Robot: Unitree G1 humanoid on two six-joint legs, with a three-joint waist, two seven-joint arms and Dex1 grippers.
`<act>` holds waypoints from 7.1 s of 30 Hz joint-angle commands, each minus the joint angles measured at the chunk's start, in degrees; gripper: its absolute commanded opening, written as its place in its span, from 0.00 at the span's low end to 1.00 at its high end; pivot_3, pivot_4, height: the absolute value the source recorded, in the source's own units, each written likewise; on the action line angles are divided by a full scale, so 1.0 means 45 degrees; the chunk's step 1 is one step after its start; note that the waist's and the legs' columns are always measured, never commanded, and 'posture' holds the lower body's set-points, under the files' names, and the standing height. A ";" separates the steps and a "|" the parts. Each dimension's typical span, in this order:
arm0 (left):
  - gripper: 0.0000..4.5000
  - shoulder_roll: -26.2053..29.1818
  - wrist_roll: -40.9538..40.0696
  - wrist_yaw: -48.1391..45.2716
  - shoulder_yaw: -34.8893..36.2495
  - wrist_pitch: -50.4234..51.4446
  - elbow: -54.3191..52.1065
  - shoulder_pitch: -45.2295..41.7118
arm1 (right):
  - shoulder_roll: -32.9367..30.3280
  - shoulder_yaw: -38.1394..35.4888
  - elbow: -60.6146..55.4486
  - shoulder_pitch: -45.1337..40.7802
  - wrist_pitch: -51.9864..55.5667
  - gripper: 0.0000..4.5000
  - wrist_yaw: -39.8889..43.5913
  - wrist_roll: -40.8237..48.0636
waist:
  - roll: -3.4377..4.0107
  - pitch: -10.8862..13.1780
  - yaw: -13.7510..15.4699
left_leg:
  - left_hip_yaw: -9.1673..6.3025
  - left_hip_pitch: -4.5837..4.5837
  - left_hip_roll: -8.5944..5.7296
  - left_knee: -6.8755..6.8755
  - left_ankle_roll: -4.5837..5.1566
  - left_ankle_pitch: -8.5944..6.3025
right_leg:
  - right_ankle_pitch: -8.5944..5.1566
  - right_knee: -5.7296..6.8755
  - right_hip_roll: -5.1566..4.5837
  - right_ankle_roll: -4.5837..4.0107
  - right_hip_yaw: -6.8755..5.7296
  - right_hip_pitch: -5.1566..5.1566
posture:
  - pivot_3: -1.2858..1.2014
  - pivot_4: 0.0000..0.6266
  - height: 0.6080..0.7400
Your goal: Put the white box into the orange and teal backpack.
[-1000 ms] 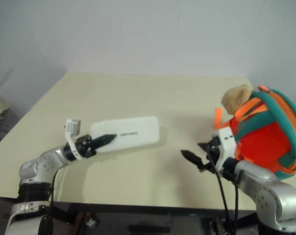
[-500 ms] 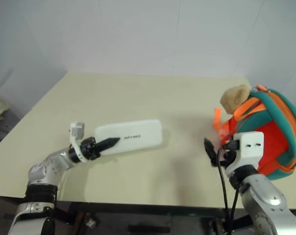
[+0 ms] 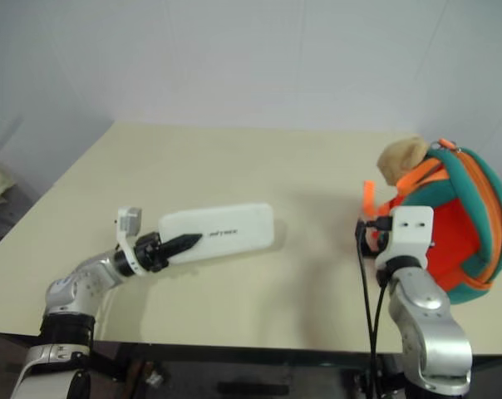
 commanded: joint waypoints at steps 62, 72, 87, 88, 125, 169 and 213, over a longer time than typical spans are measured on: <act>0.28 0.2309 -0.0763 0.0359 0.1828 -0.0898 0.0171 0.0703 | 0.1076 0.1050 0.5038 -0.5838 -0.1608 0.01 0.5562 0.5160 | 0.0012 0.0007 -0.0423 | 0.0011 0.0013 0.0032 -0.0056 -0.0004 0.0028 | 0.0024 0.0015 0.0022 -0.0004 0.0002 -0.0032 | 0.52 0.24 1.00; 0.28 0.2580 -0.0753 0.0517 0.2282 -0.1253 0.0464 0.1234 | -0.0397 0.0201 0.3417 -0.6827 0.5927 0.01 0.6505 1.4138 | 0.0011 0.0007 -0.0297 | 0.0017 -0.0010 0.0034 -0.0089 -0.0003 0.0027 | 0.0023 -0.0003 0.0018 -0.0007 -0.0001 -0.0045 | 0.52 0.24 1.00; 0.28 0.2862 -0.0957 0.0583 0.2743 -0.1015 0.0405 0.1674 | -0.6100 0.1432 0.3334 -0.3892 0.8200 0.01 0.7238 1.9249 | 0.0000 0.0005 -0.0309 | 0.0038 -0.0017 0.0050 -0.0029 0.0018 0.0010 | 0.0039 -0.0052 0.0019 -0.0037 -0.0004 -0.0043 | 0.52 0.24 1.00; 0.28 0.2876 -0.1009 0.0586 0.2753 -0.0944 0.0272 0.1692 | -0.6024 0.1547 0.3316 -0.3900 0.8080 0.01 0.7238 1.9168 | 0.0001 0.0005 -0.0298 | 0.0043 -0.0017 0.0054 -0.0024 0.0018 0.0010 | 0.0043 -0.0053 0.0020 -0.0040 -0.0002 -0.0043 | 0.52 0.24 1.00; 0.28 0.4512 -0.7042 0.1745 0.4425 0.5121 -0.3250 -0.0495 | -0.3720 0.3096 0.2858 -0.3387 0.5852 0.01 0.8148 1.5131 | -0.0019 -0.0004 -0.0268 | 0.0063 -0.0013 0.0191 -0.0014 -0.0028 -0.0009 | 0.0068 -0.0067 0.0161 -0.0107 0.0019 -0.0056 | 0.52 0.24 1.00; 0.28 0.5476 0.0067 -0.4135 -0.0607 -0.1536 -0.0221 -0.1746 | -0.2999 0.2747 0.2535 -0.3137 0.5750 0.01 0.7628 1.4969 | -0.0028 -0.0009 -0.0227 | 0.0152 -0.0047 0.0204 0.0000 -0.0030 -0.0010 | 0.0077 0.0000 0.0182 -0.0117 0.0110 -0.0176 | 0.52 0.24 1.00; 0.68 0.0660 0.3955 -0.3147 -0.4412 -0.2260 0.0459 -0.6438 | -0.1382 0.2866 0.2154 -0.2863 0.5264 0.01 0.6720 1.4545 | -0.0029 -0.0010 -0.0003 | 0.0236 -0.0047 0.0210 0.0053 -0.0016 -0.0017 | 0.0107 0.0029 0.0224 -0.0059 0.0243 -0.0208 | 0.52 0.24 1.00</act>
